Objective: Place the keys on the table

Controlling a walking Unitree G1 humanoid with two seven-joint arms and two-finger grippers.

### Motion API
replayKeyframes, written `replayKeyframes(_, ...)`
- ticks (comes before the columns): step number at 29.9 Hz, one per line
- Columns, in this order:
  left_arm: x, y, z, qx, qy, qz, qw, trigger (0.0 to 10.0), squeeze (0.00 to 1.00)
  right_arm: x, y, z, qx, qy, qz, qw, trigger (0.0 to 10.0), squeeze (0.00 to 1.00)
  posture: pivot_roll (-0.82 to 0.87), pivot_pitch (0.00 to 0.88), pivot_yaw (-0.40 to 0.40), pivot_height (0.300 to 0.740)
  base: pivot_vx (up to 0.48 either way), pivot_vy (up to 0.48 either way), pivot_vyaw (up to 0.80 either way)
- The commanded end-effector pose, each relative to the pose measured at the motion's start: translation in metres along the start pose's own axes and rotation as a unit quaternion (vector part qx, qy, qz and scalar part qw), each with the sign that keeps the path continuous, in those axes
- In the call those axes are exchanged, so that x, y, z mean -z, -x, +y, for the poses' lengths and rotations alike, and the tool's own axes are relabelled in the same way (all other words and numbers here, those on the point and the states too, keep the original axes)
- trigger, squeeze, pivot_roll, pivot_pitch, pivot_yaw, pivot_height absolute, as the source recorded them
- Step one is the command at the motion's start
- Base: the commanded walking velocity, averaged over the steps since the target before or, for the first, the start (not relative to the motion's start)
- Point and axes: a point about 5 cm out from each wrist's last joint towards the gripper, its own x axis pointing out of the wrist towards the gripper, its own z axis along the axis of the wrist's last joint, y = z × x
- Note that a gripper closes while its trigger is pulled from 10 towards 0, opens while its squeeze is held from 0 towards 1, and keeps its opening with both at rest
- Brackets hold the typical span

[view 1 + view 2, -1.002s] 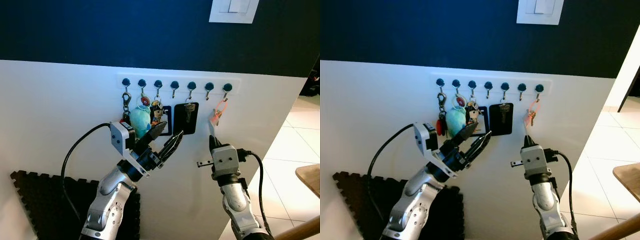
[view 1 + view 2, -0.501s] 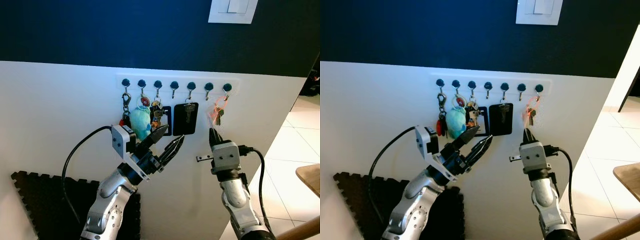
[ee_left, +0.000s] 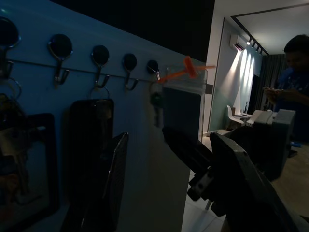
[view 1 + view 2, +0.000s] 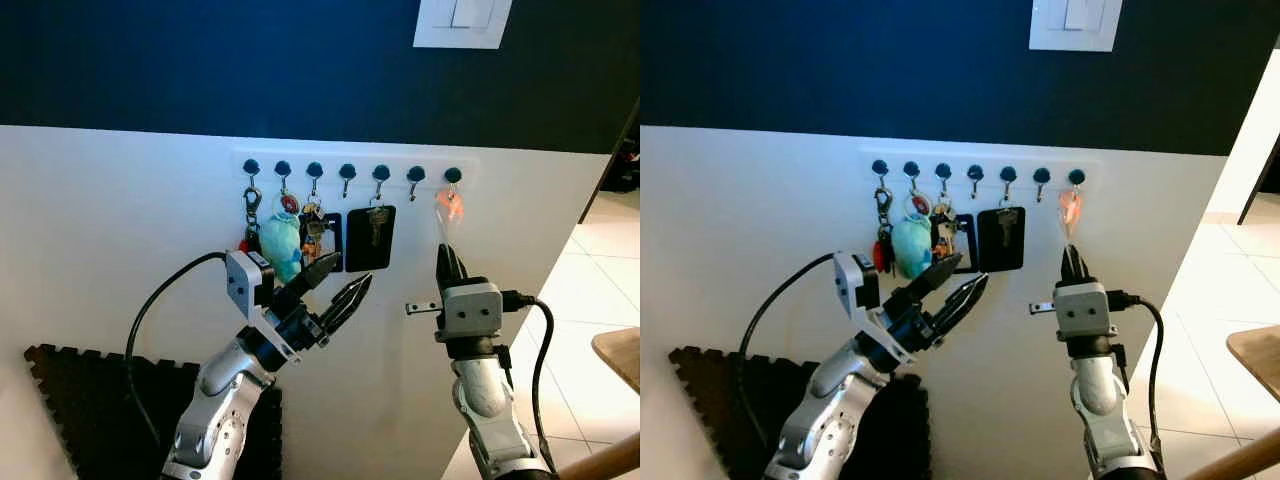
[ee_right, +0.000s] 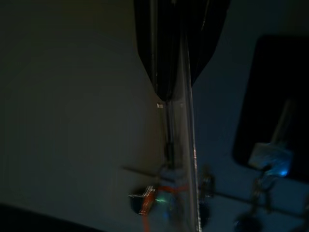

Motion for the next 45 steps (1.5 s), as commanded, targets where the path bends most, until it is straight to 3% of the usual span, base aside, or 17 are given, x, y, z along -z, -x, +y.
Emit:
replayKeyframes(1, 0.001, 0.003, 0.000, 0.009, -0.006, 0.017, 1.000, 10.0, 0.00, 0.002, 0.002, -0.005, 0.027, -0.033, 0.023, 0.999, 10.0, 0.00, 0.04, 0.041, 0.017, 0.740, 0.000, 0.000, 0.00)
replayKeyframes(7, 0.001, 0.003, 0.001, 0.009, -0.007, 0.018, 1.000, 10.0, 0.00, 0.002, 0.000, -0.003, 0.027, -0.058, 0.035, 0.997, 10.0, 0.00, 0.04, 0.040, 0.018, 0.740, 0.000, 0.000, 0.00)
replayKeyframes(11, 0.001, 0.003, 0.002, 0.008, -0.008, 0.019, 1.000, 10.0, 0.00, -0.002, -0.009, 0.004, 0.018, -0.100, 0.044, 0.994, 10.0, 0.00, 0.04, 0.041, 0.020, 0.740, 0.000, 0.000, 0.00)
replayKeyframes(14, 0.001, 0.003, 0.002, 0.006, -0.009, 0.020, 1.000, 10.0, 0.00, -0.006, -0.018, 0.009, 0.002, -0.119, 0.044, 0.992, 10.0, 0.00, 0.04, 0.042, 0.020, 0.740, 0.000, 0.000, 0.00)
replayKeyframes(15, 0.002, 0.003, 0.003, 0.004, -0.010, 0.021, 1.000, 10.0, 0.00, -0.010, -0.028, 0.013, -0.014, -0.132, 0.047, 0.990, 10.0, 0.00, 0.04, 0.042, 0.021, 0.740, 0.000, 0.000, 0.00)
replayKeyframes(18, 0.002, 0.003, 0.004, 0.003, -0.009, 0.022, 1.000, 10.0, 0.00, -0.013, -0.035, 0.017, -0.025, -0.132, 0.050, 0.990, 10.0, 0.00, 0.04, 0.041, 0.023, 0.740, 0.000, 0.000, 0.00)
replayKeyframes(22, 0.002, 0.004, 0.003, 0.004, -0.008, 0.023, 1.000, 10.0, 0.00, -0.023, -0.048, 0.032, -0.092, -0.131, 0.036, 0.986, 10.0, 0.00, 0.04, 0.040, 0.019, 0.740, 0.000, 0.000, 0.00)
replayKeyframes(28, 0.002, 0.005, 0.003, 0.004, -0.010, 0.023, 1.000, 10.0, 0.00, -0.030, -0.047, 0.040, -0.128, -0.132, 0.028, 0.983, 10.0, 0.00, 0.04, 0.042, 0.013, 0.740, 0.000, 0.000, 0.00)
replayKeyframes(32, 0.001, 0.005, 0.002, 0.004, -0.007, 0.021, 1.000, 10.0, 0.00, -0.033, -0.038, 0.045, -0.150, -0.125, 0.010, 0.981, 10.0, 0.00, 0.04, 0.044, 0.012, 0.740, 0.000, 0.000, 0.00)
replayKeyframes(34, 0.002, 0.005, 0.001, 0.006, -0.005, 0.021, 1.000, 10.0, 0.00, -0.031, -0.023, 0.044, -0.151, -0.108, -0.005, 0.983, 10.0, 0.00, 0.04, 0.045, 0.011, 0.740, 0.000, 0.000, 0.00)
replayKeyframes(36, 0.002, 0.005, 0.001, 0.006, -0.005, 0.021, 1.000, 10.0, 0.00, -0.031, -0.023, 0.044, -0.151, -0.108, -0.005, 0.983, 10.0, 0.00, 0.04, 0.045, 0.011, 0.740, 0.000, 0.000, 0.00)
replayKeyframes(38, 0.003, 0.005, 0.000, 0.008, -0.003, 0.023, 1.000, 10.0, 0.00, -0.022, -0.002, 0.042, -0.148, -0.092, 0.002, 0.985, 10.0, 0.00, 0.04, 0.048, 0.012, 0.740, 0.000, 0.000, 0.00)
replayKeyframes(39, 0.003, 0.005, 0.000, 0.008, -0.003, 0.023, 1.000, 10.0, 0.00, -0.022, -0.002, 0.042, -0.148, -0.092, 0.002, 0.985, 10.0, 0.00, 0.04, 0.048, 0.012, 0.740, 0.000, 0.000, 0.00)
replayKeyframes(41, 0.005, 0.005, -0.002, 0.009, -0.001, 0.026, 1.000, 10.0, 0.00, -0.008, 0.024, 0.037, -0.139, -0.072, 0.031, 0.987, 10.0, 0.00, 0.04, 0.048, 0.012, 0.740, 0.000, 0.000, 0.00)
replayKeyframes(44, 0.005, 0.006, -0.002, 0.009, -0.001, 0.027, 1.000, 10.0, 0.00, -0.003, 0.035, 0.034, -0.133, -0.066, 0.044, 0.988, 10.0, 0.00, 0.04, 0.048, 0.012, 0.740, 0.000, 0.000, 0.00)
replayKeyframes(45, 0.006, 0.006, -0.002, 0.010, 0.000, 0.028, 1.000, 10.0, 0.00, 0.006, 0.051, 0.029, -0.129, -0.056, 0.068, 0.988, 10.0, 0.00, 0.04, 0.050, 0.011, 0.740, 0.000, 0.000, 0.00)
